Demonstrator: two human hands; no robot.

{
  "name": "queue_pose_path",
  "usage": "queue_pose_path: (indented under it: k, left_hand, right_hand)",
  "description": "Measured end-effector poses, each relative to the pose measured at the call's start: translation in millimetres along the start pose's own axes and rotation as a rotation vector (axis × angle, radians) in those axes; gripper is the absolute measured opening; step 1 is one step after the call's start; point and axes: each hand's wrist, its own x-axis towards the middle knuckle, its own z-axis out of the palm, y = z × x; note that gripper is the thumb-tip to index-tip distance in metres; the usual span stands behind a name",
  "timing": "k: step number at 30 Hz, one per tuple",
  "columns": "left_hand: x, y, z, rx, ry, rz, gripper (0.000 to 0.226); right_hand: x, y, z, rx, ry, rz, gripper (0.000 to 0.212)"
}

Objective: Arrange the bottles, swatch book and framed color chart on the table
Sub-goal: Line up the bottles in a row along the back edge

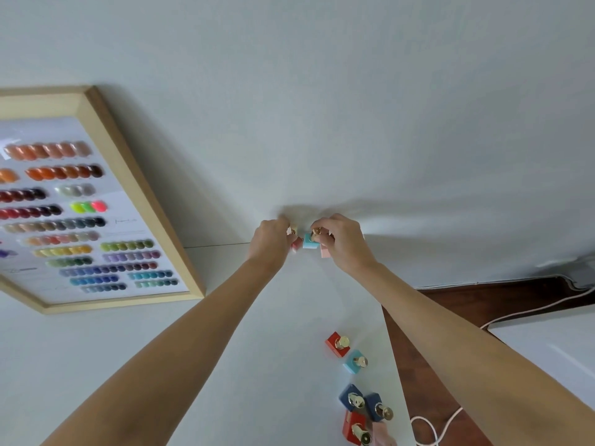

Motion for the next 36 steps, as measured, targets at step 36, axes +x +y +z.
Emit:
queue_pose_path:
  k: [36]
  left_hand:
    - [5.4, -28.0, 3.6, 0.353, 0.033, 0.392, 0.047]
  right_hand:
    - [-5.6, 17.2, -4.6, -0.106, 0.027, -0.003, 0.036]
